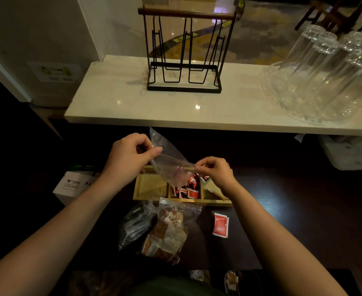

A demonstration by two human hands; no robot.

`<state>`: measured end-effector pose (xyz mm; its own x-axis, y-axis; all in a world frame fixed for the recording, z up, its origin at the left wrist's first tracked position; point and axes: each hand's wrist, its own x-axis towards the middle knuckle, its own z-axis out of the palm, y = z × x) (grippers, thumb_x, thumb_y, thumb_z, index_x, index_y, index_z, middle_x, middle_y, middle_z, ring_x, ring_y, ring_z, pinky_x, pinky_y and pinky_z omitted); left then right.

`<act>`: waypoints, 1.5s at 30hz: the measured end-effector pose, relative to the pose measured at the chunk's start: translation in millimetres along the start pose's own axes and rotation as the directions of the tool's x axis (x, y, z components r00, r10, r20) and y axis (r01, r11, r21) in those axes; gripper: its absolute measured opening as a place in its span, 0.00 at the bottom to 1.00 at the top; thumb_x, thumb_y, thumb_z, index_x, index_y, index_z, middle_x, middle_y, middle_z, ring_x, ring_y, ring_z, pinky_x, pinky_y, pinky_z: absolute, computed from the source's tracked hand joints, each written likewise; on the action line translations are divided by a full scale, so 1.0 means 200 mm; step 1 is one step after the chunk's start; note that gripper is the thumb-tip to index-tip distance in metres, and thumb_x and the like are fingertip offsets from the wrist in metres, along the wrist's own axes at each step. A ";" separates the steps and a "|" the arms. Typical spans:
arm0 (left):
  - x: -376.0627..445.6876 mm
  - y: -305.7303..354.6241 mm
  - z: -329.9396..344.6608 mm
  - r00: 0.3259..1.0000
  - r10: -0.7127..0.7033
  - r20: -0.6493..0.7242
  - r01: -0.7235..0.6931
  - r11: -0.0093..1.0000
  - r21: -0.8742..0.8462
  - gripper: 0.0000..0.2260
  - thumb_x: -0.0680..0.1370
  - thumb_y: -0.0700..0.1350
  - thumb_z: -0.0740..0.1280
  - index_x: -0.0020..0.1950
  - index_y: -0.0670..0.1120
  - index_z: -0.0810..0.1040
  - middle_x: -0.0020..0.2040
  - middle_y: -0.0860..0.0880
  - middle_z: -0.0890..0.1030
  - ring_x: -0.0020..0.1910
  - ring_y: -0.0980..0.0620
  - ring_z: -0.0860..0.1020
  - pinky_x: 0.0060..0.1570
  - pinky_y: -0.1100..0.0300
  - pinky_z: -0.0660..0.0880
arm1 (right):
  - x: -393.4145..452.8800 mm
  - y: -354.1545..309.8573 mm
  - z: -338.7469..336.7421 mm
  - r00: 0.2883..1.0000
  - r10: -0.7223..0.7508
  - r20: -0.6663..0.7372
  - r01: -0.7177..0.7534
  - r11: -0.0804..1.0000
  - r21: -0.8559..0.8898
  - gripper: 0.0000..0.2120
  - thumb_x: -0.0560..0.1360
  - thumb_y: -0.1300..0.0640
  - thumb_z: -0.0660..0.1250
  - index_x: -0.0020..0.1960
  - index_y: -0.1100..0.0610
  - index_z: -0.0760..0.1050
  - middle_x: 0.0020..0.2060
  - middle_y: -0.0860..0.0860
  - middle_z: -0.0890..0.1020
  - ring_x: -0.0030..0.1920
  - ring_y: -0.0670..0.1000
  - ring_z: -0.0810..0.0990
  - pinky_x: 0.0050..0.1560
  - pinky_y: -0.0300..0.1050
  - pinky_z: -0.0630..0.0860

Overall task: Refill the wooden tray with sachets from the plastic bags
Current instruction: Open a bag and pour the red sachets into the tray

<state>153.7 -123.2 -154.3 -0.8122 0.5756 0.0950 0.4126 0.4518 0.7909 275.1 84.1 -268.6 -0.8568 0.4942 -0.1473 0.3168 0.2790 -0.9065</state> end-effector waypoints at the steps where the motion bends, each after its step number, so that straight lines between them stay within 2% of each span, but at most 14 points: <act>1: 0.01 0.02 0.00 1.000 0.016 0.000 -0.016 1.000 0.014 0.10 0.73 0.47 0.71 0.36 0.44 0.76 0.33 0.47 0.77 0.28 0.52 0.77 0.23 0.65 0.74 | 0.00 0.01 -0.01 1.000 0.001 -0.012 -0.001 1.000 0.004 0.03 0.73 0.62 0.69 0.44 0.55 0.81 0.41 0.48 0.82 0.40 0.43 0.81 0.40 0.36 0.79; 4: 0.04 0.06 0.02 0.999 0.048 0.009 -0.048 0.997 0.062 0.10 0.73 0.48 0.72 0.36 0.45 0.77 0.34 0.49 0.78 0.30 0.52 0.78 0.28 0.59 0.76 | 0.01 0.02 -0.04 0.999 0.009 -0.031 -0.009 1.000 -0.015 0.02 0.72 0.61 0.71 0.43 0.56 0.81 0.42 0.51 0.83 0.42 0.50 0.82 0.44 0.42 0.80; 8: 0.04 0.06 0.04 1.000 0.029 0.010 -0.030 0.998 0.063 0.10 0.72 0.48 0.72 0.34 0.46 0.76 0.33 0.49 0.78 0.31 0.51 0.78 0.29 0.55 0.77 | 0.01 0.04 -0.05 0.998 -0.001 -0.059 -0.001 0.999 -0.045 0.03 0.71 0.61 0.72 0.40 0.54 0.81 0.41 0.50 0.83 0.40 0.51 0.82 0.43 0.45 0.81; 12: 0.04 0.07 0.03 0.999 0.041 0.003 -0.041 0.997 0.072 0.11 0.72 0.49 0.72 0.34 0.46 0.76 0.33 0.50 0.77 0.29 0.53 0.78 0.27 0.58 0.76 | -0.01 0.03 -0.06 0.996 -0.045 -0.076 0.040 0.997 -0.067 0.03 0.72 0.63 0.71 0.40 0.57 0.82 0.47 0.46 0.80 0.43 0.42 0.79 0.41 0.28 0.74; 15: 0.02 0.10 0.03 0.996 0.090 0.028 -0.092 0.992 0.089 0.10 0.72 0.50 0.72 0.35 0.47 0.76 0.35 0.50 0.78 0.33 0.53 0.78 0.32 0.51 0.79 | -0.03 0.02 -0.06 0.995 -0.075 -0.063 0.069 0.993 -0.092 0.03 0.72 0.63 0.70 0.41 0.59 0.82 0.49 0.47 0.79 0.45 0.40 0.78 0.42 0.24 0.72; 18: -0.02 0.14 0.02 0.987 0.159 0.012 -0.159 0.985 0.072 0.10 0.71 0.48 0.73 0.34 0.48 0.75 0.36 0.51 0.77 0.35 0.53 0.77 0.33 0.50 0.79 | -0.03 0.02 -0.07 0.991 -0.092 -0.098 0.090 0.995 -0.032 0.03 0.72 0.63 0.70 0.40 0.59 0.82 0.49 0.47 0.80 0.43 0.44 0.80 0.42 0.29 0.76; 21: -0.03 0.18 0.02 0.977 0.214 -0.023 -0.210 0.972 0.107 0.10 0.71 0.47 0.73 0.33 0.48 0.75 0.35 0.53 0.76 0.34 0.56 0.75 0.32 0.60 0.74 | -0.05 0.04 -0.04 0.987 -0.113 -0.113 0.114 0.993 0.003 0.04 0.72 0.63 0.70 0.40 0.57 0.81 0.48 0.46 0.81 0.44 0.50 0.82 0.47 0.42 0.80; 24: -0.05 0.20 0.03 0.977 0.211 -0.030 -0.204 0.966 0.158 0.10 0.69 0.48 0.74 0.32 0.49 0.75 0.34 0.54 0.75 0.32 0.59 0.73 0.33 0.67 0.68 | -0.07 0.08 0.00 0.989 -0.094 -0.113 0.095 0.995 0.000 0.04 0.72 0.63 0.71 0.40 0.56 0.81 0.47 0.48 0.82 0.48 0.47 0.82 0.51 0.45 0.80; 28: -0.04 0.21 0.02 0.971 0.235 -0.035 -0.224 0.954 0.198 0.10 0.69 0.48 0.74 0.33 0.48 0.75 0.35 0.53 0.76 0.33 0.58 0.73 0.33 0.64 0.69 | -0.06 0.07 0.02 0.982 -0.115 -0.150 0.118 0.993 0.013 0.03 0.71 0.64 0.71 0.41 0.56 0.82 0.45 0.47 0.82 0.46 0.46 0.81 0.47 0.38 0.77; 32: -0.01 0.17 0.01 0.970 0.234 -0.070 -0.218 0.957 0.189 0.10 0.71 0.48 0.73 0.33 0.48 0.74 0.35 0.52 0.75 0.32 0.56 0.73 0.33 0.63 0.69 | -0.07 0.05 0.01 0.985 -0.076 -0.157 0.087 0.994 0.059 0.04 0.72 0.64 0.70 0.43 0.56 0.81 0.46 0.48 0.82 0.45 0.49 0.82 0.47 0.44 0.80; 35: 0.02 0.07 0.02 0.977 0.177 -0.120 -0.161 0.978 0.129 0.10 0.73 0.47 0.71 0.34 0.47 0.74 0.36 0.50 0.76 0.32 0.52 0.76 0.33 0.54 0.75 | -0.11 0.05 -0.04 0.982 -0.065 -0.177 0.083 0.992 0.096 0.05 0.73 0.63 0.69 0.42 0.54 0.79 0.43 0.49 0.83 0.42 0.49 0.82 0.42 0.44 0.79; 40: 0.01 -0.11 0.13 0.997 0.039 -0.059 -0.035 0.997 0.071 0.05 0.76 0.45 0.67 0.41 0.47 0.77 0.37 0.52 0.76 0.36 0.51 0.77 0.34 0.48 0.78 | -0.17 0.11 -0.20 0.897 -0.135 -0.421 0.116 0.991 -0.070 0.08 0.72 0.65 0.70 0.41 0.53 0.77 0.35 0.45 0.79 0.36 0.41 0.76 0.39 0.32 0.72; 43: -0.06 -0.20 0.29 0.991 0.013 0.131 -0.042 0.974 0.222 0.02 0.77 0.45 0.66 0.48 0.49 0.78 0.45 0.52 0.79 0.44 0.53 0.78 0.40 0.60 0.74 | -0.20 0.16 -0.34 0.770 -0.102 -0.630 0.034 0.992 -0.119 0.07 0.72 0.66 0.68 0.42 0.54 0.75 0.35 0.48 0.79 0.36 0.41 0.75 0.42 0.39 0.73; 45: -0.14 -0.29 0.40 0.954 0.004 0.299 -0.119 0.923 0.366 0.09 0.78 0.48 0.64 0.57 0.49 0.77 0.55 0.52 0.79 0.53 0.55 0.76 0.49 0.63 0.71 | -0.23 0.21 -0.42 0.688 -0.079 -0.721 -0.047 0.987 -0.153 0.04 0.73 0.64 0.67 0.44 0.56 0.76 0.38 0.51 0.79 0.39 0.48 0.78 0.44 0.48 0.75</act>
<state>185.7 -110.6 -250.5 -0.6501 0.7549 -0.0867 0.6280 0.5980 0.4980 362.3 142.3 -267.1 -0.3214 0.9118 0.2554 0.4157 0.3782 -0.8271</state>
